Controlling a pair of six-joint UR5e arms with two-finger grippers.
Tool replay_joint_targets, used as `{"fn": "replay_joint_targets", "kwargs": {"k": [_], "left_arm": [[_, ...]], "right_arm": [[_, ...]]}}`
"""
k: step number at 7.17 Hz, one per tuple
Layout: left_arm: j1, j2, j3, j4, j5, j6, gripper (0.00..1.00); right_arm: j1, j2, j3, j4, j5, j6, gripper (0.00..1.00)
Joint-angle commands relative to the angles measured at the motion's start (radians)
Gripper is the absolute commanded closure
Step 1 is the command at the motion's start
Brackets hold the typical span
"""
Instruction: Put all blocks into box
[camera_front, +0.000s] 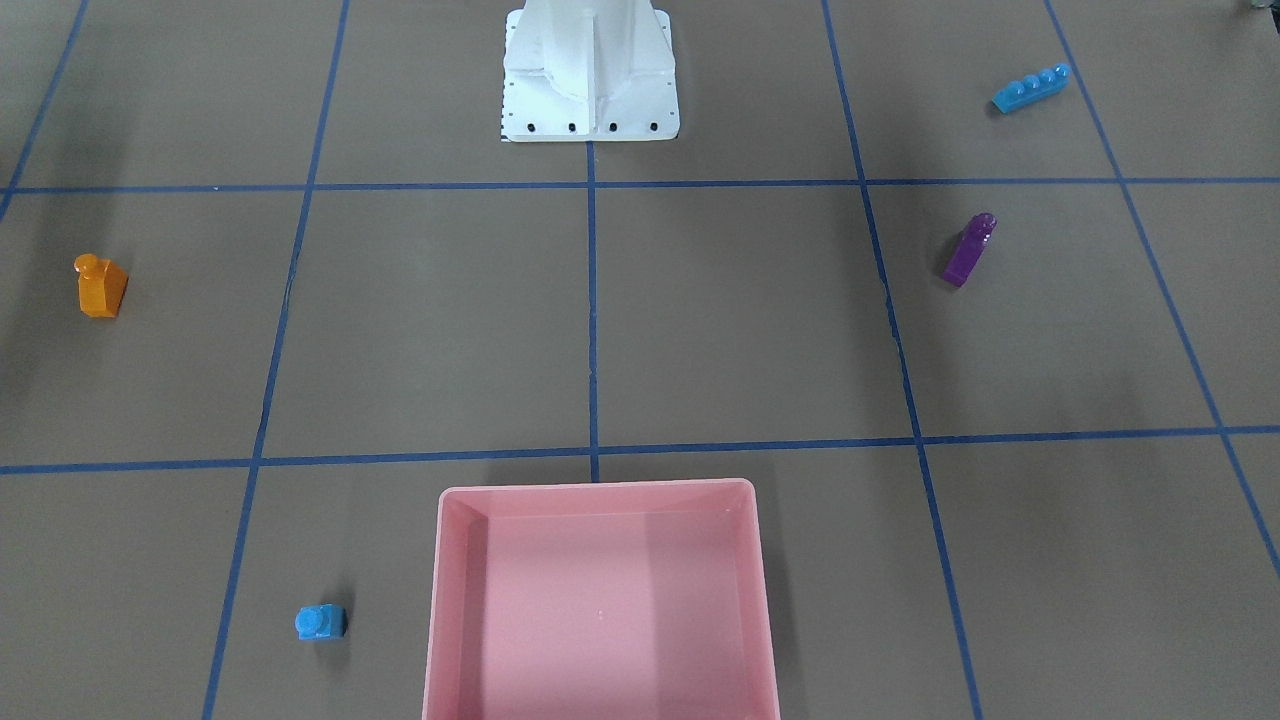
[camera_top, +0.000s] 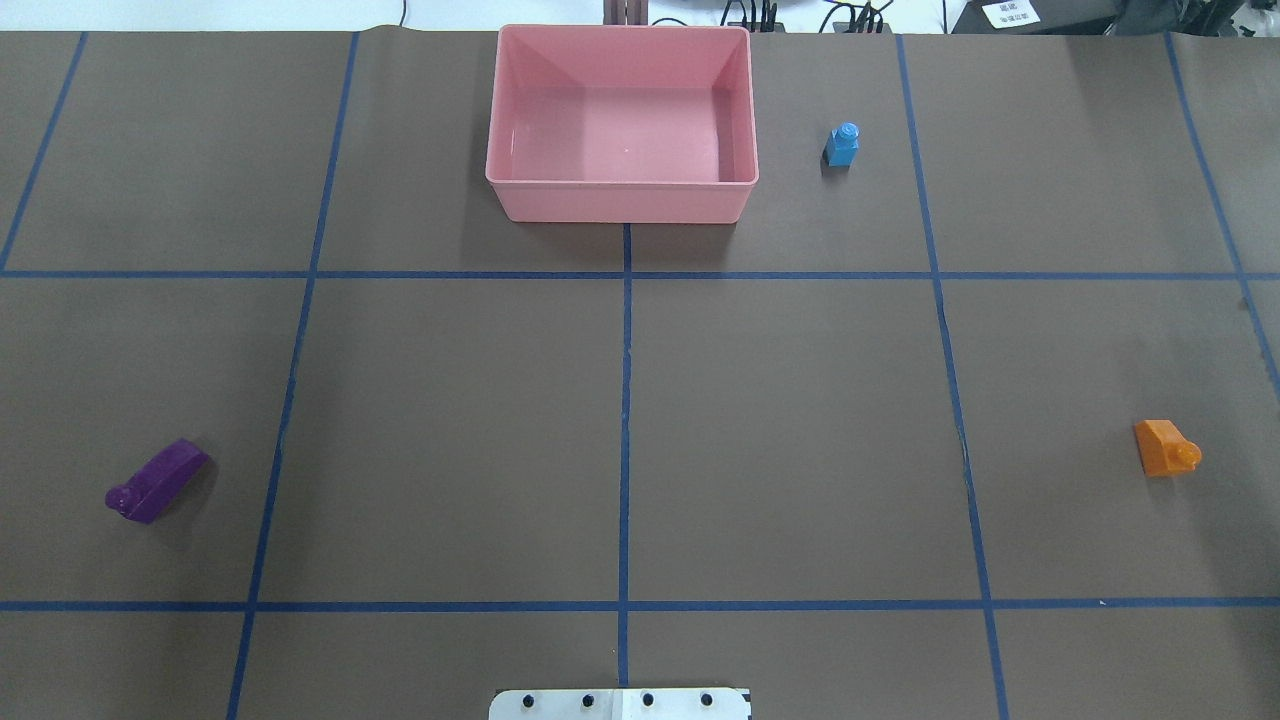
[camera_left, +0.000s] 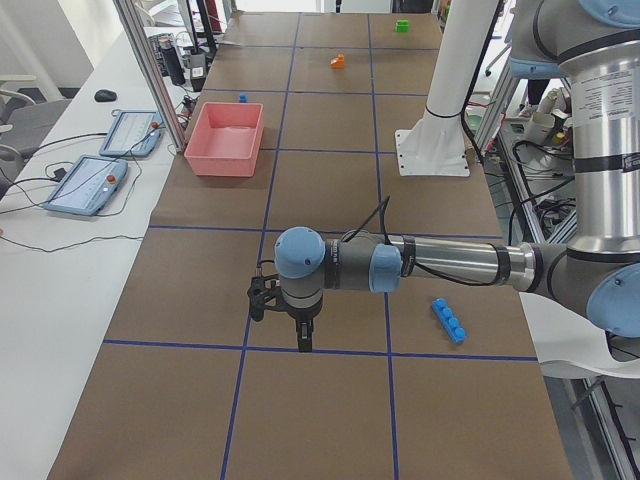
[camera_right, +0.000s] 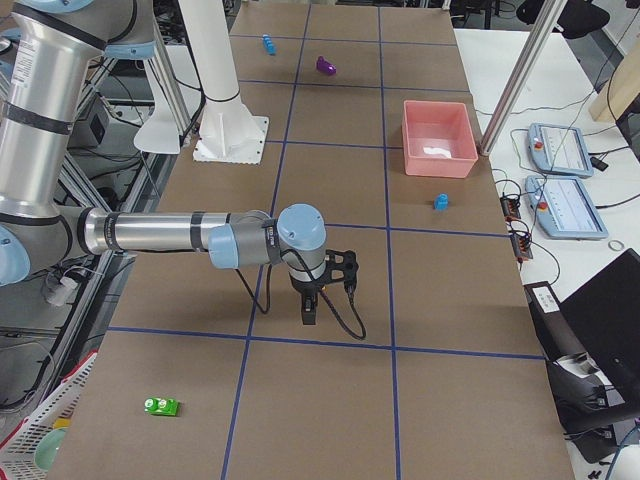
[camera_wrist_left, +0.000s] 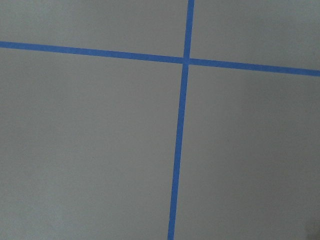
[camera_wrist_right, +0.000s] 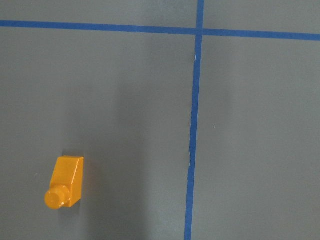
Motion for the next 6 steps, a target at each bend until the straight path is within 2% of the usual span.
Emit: {"fn": "replay_joint_targets", "kwargs": {"k": [1,3,6], "left_arm": [[0.000,0.011,-0.002,-0.003,0.000,0.002,0.00],[0.000,0.012,-0.014,-0.003,-0.002,0.003,0.00],[0.000,0.067,-0.045,-0.006,-0.011,0.003,0.00]], "right_arm": [[-0.006,0.000,0.002,-0.002,-0.005,-0.002,0.00],[-0.001,-0.004,0.002,0.002,-0.005,0.000,0.00],[-0.001,-0.008,0.000,0.004,0.017,0.012,0.00]]}}
